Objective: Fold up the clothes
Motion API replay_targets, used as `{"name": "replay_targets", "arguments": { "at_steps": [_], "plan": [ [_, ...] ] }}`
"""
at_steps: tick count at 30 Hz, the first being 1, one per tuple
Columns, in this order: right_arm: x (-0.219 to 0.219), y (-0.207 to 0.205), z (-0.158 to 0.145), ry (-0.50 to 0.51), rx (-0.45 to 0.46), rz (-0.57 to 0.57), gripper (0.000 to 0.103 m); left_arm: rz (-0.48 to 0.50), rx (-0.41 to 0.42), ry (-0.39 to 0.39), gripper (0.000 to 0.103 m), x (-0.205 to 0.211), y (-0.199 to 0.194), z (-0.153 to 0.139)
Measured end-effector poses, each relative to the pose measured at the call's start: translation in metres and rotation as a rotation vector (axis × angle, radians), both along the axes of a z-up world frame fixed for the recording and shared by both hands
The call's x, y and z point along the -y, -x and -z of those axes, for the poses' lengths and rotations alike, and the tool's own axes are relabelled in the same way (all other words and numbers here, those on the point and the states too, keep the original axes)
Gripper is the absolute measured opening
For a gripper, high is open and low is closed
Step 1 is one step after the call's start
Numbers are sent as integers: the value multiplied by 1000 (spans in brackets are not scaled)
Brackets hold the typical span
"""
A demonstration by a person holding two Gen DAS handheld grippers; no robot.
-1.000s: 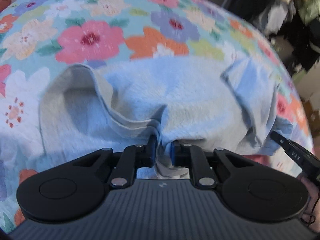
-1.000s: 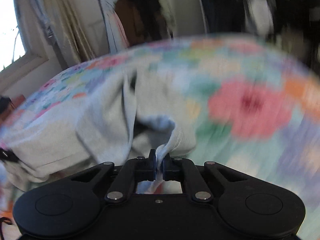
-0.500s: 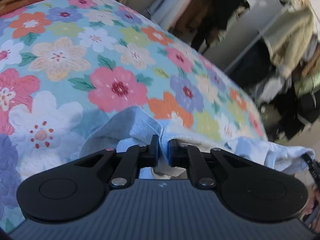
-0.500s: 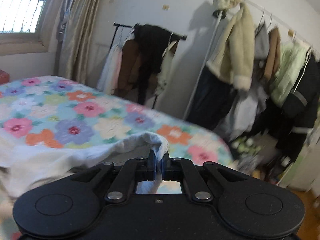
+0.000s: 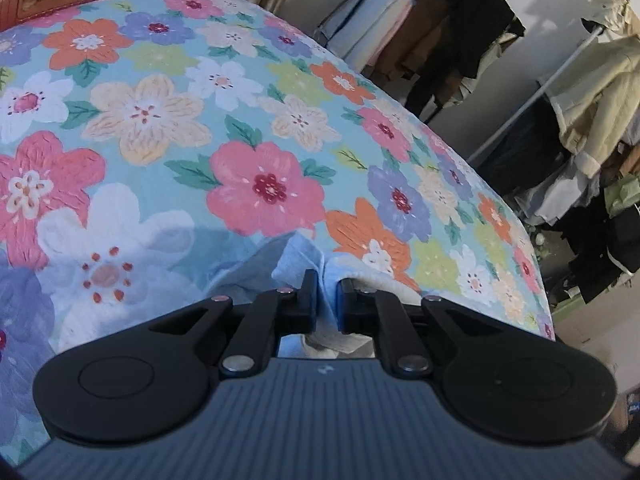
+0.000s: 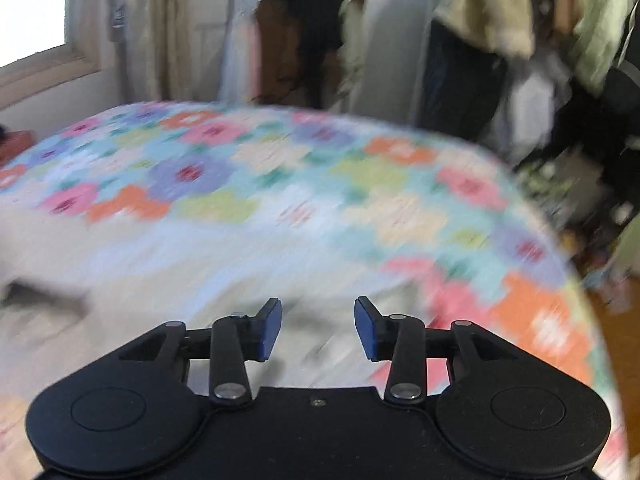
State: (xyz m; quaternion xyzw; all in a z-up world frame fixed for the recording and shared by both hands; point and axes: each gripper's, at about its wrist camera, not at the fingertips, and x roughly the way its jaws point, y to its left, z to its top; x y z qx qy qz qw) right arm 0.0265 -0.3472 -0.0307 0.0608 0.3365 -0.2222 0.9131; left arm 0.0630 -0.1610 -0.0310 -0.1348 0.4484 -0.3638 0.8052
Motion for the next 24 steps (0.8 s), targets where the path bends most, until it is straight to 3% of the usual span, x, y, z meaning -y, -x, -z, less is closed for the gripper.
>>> {"name": "replay_targets", "arguments": {
  "at_steps": [4,8,10,12,14,15,16,19,24],
  "plan": [
    [-28,11,19,-90,-34,-72,45,-8,75,-17,8,-1,-1,-10],
    [-52,18,28,-163,-5,-104,46,-2,195,53,8,-2,10,-43],
    [-66,15,31,-225,8,-157,47,-16,253,17,9,1,15,-48],
    [-86,7,38,-251,-1,-211,50,-19,258,-60,12,8,14,-40],
    [-107,-3,46,-253,-21,-251,51,-37,201,-157,32,10,5,-15],
    [-116,-6,49,-255,-26,-260,51,-63,147,-213,56,9,0,0],
    [-125,-9,52,-257,-32,-268,51,-97,85,-261,65,4,-6,14],
    [-140,-14,57,-299,-35,-264,57,-157,-64,-314,65,-18,-18,43],
    [-130,7,70,-463,19,-127,57,-236,-249,-168,66,-66,-18,40]
  ]
}}
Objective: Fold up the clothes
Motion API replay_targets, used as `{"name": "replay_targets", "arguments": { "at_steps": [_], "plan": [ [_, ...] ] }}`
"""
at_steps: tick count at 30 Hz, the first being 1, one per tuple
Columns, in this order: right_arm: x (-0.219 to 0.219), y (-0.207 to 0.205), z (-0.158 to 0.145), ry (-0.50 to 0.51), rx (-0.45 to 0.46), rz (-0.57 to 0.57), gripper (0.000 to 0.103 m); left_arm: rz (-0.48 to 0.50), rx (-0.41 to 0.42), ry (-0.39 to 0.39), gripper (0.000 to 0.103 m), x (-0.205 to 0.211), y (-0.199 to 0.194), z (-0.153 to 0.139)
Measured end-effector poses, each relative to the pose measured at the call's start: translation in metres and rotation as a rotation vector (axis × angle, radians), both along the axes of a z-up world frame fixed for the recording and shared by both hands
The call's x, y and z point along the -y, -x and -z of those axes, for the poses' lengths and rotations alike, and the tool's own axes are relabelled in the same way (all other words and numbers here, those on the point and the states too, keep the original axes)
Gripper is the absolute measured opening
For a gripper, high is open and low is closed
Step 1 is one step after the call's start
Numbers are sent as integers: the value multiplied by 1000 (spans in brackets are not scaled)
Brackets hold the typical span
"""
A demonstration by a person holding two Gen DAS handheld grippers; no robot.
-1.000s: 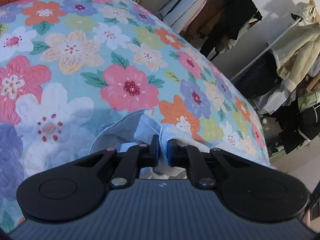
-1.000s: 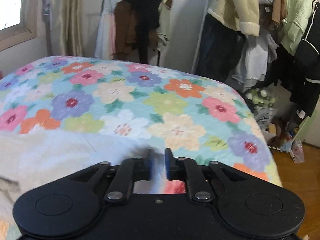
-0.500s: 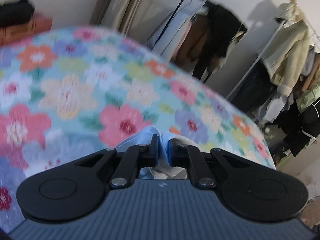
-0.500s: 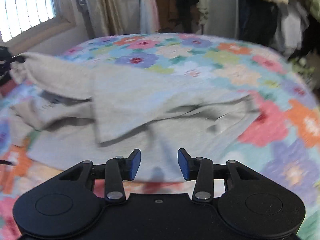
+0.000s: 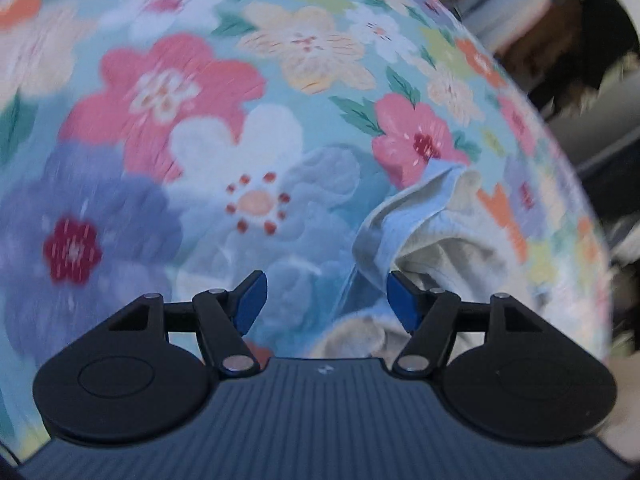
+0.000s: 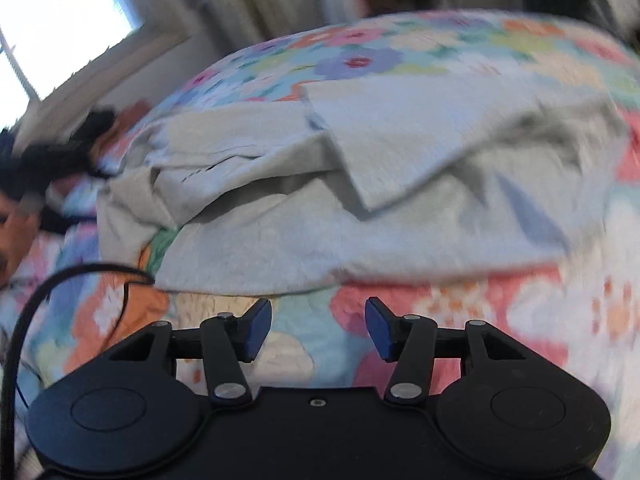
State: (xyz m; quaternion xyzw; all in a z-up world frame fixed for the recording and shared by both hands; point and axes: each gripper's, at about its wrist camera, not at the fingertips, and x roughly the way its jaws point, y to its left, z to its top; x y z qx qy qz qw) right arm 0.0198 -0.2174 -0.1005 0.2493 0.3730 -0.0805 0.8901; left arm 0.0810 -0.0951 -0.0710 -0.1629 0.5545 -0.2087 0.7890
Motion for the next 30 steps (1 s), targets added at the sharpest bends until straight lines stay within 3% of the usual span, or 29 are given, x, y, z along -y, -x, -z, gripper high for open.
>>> {"name": "replay_targets", "arguments": {
  "at_steps": [2,5,9,12,16,17,18,19,20,23,26,28,30],
  "plan": [
    [10,8,9,-74,1,52,57,7,-6,1,69,-4,0,-4],
    [27,15,13,-144,38,121,58,58,24,-73,73,7,1,3],
    [47,10,29,-294,75,213,58,101,-84,6,75,11,-1,38],
    [49,-2,40,-346,88,249,58,51,-154,103,75,-2,-6,49],
    [38,-27,46,-228,138,256,58,-14,-133,140,77,-16,-10,49],
    [39,-34,44,-159,129,247,45,-18,-136,142,77,-17,-11,51],
    [41,-41,42,-90,120,237,20,-16,-147,148,77,-17,-11,53],
    [43,-46,39,-38,116,234,14,-13,-159,153,77,-17,-11,55],
    [49,-44,35,-50,130,254,7,-11,-174,156,77,-16,-10,57],
    [60,-29,7,23,187,288,4,4,-174,170,77,-11,-10,54],
    [55,-9,-43,284,198,268,3,15,-138,153,77,-9,-7,46],
    [62,10,-78,399,171,291,3,16,-131,128,77,-10,-7,41],
    [87,33,-105,372,182,363,3,14,-104,96,77,-12,-7,34]
  ]
}}
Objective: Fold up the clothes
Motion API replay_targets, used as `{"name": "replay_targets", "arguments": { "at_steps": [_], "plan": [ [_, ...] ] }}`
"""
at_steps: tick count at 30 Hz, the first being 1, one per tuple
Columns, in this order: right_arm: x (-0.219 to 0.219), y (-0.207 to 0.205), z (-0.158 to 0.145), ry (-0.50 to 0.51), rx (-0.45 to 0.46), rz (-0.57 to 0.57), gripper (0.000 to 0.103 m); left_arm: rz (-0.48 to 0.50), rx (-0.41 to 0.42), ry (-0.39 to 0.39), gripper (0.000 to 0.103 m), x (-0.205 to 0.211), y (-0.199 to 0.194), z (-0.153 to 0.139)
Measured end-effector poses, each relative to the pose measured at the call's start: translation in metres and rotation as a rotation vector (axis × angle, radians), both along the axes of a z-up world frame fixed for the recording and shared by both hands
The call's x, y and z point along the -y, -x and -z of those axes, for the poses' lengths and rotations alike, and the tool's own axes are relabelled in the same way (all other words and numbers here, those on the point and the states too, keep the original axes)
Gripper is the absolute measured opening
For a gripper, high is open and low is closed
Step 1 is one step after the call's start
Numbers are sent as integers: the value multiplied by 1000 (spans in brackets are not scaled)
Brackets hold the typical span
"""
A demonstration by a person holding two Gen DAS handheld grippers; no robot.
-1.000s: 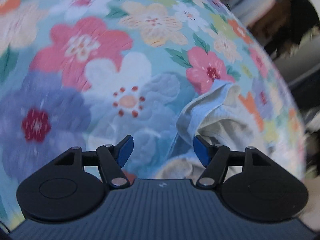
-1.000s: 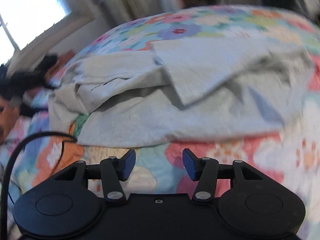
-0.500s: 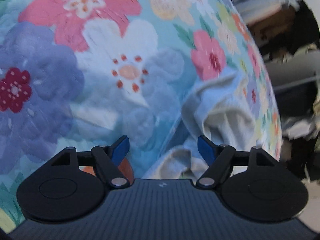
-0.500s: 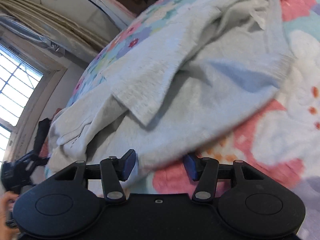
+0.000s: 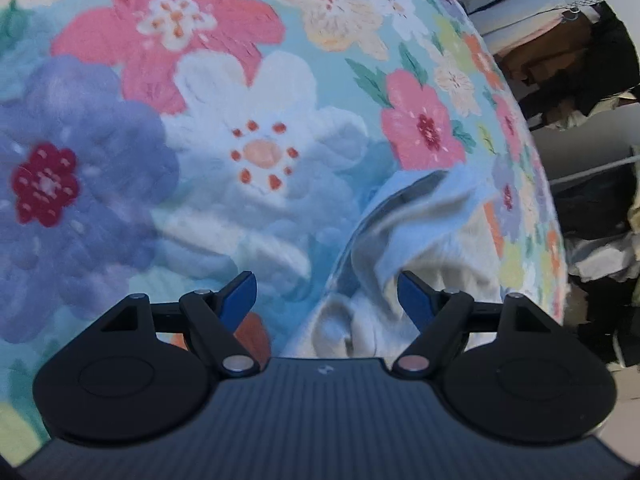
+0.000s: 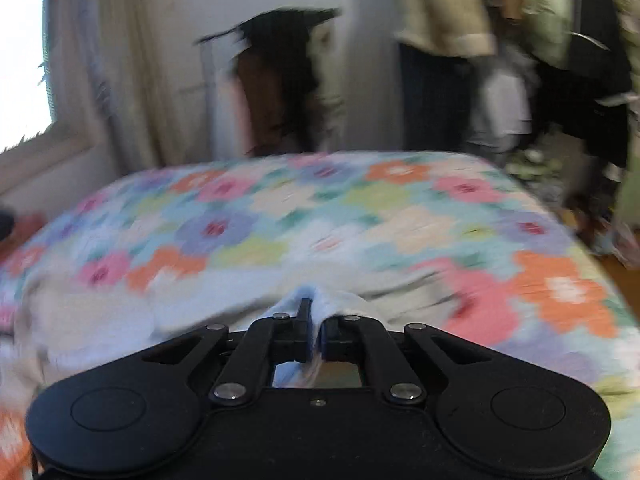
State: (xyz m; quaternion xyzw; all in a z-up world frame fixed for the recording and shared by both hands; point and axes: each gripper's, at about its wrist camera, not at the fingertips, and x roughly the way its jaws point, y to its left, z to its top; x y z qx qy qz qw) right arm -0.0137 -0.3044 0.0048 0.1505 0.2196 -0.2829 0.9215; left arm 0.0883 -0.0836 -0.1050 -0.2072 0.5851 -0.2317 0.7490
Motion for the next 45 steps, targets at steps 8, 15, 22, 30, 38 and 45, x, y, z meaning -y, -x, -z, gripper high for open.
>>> {"name": "replay_targets", "arguments": {
  "at_steps": [8,15,22,30,38,45],
  "plan": [
    [41,39,-8,235,-187,198,2,136,81,-37,77,16,23,-22],
    [54,32,32,265,-410,188,8,259,151,-77,77,39,47,-35],
    [33,55,8,50,-274,154,34,279,142,-73,77,58,65,-33],
    [-2,33,-17,-114,-151,14,49,476,107,-124,75,103,112,-57],
    [-37,28,-66,-155,-47,-110,50,692,442,-227,76,74,128,-141],
    [-62,24,-100,-156,-136,-233,54,642,534,-177,76,14,131,-175]
  ]
}}
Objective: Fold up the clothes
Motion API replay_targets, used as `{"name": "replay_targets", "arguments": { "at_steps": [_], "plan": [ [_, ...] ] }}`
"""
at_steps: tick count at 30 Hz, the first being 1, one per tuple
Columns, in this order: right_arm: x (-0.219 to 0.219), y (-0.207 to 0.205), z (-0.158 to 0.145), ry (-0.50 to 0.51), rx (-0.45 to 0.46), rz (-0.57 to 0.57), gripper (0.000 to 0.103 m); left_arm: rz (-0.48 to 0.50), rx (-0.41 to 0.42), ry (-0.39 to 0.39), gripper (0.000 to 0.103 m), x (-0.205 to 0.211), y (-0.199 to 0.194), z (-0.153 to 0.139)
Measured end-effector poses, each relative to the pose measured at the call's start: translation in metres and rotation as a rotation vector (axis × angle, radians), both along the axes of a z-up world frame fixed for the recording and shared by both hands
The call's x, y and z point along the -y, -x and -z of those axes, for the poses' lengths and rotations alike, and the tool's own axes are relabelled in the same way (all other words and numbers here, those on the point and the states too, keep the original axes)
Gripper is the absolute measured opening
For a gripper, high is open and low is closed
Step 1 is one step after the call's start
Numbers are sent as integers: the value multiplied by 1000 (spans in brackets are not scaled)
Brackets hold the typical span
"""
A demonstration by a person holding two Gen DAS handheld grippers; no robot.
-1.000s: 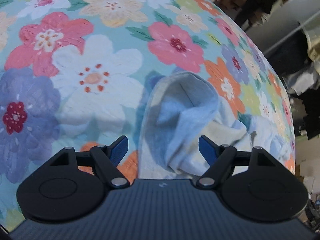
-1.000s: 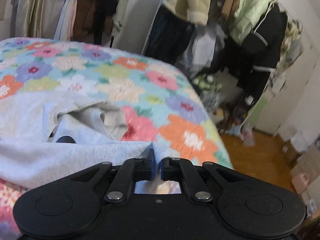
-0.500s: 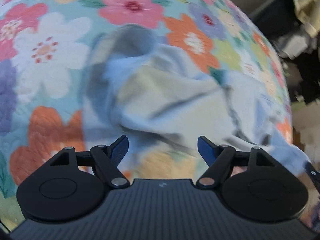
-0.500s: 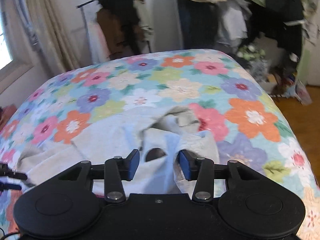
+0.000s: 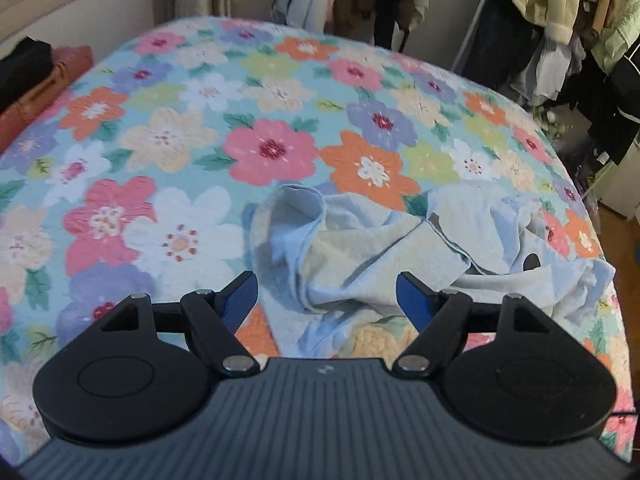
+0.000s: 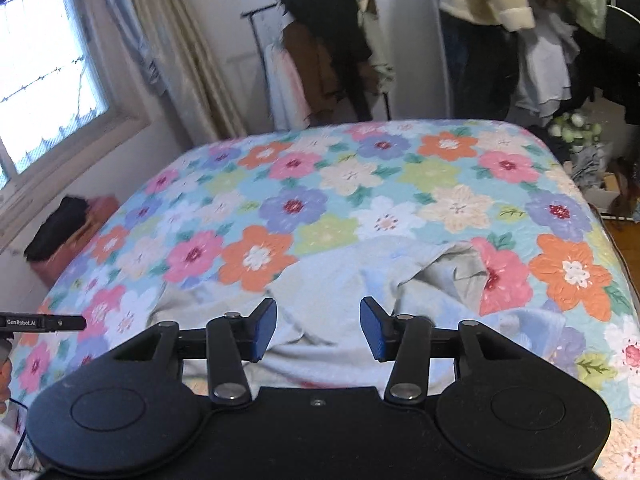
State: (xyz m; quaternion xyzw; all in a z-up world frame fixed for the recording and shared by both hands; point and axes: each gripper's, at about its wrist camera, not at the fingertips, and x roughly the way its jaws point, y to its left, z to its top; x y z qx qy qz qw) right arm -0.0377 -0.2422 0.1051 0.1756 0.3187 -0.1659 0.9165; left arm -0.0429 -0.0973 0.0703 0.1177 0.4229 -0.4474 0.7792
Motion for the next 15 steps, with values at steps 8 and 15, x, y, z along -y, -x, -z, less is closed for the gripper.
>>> {"name": "replay_targets", "arguments": {
  "at_steps": [8,15],
  "plan": [
    [-10,-31,20,79,-195,-64,57,-1,47,-23,77,-7,2,25],
    [-1,-47,11,194,-275,-197,58,-1,31,-8,77,31,1,57]
  ]
}}
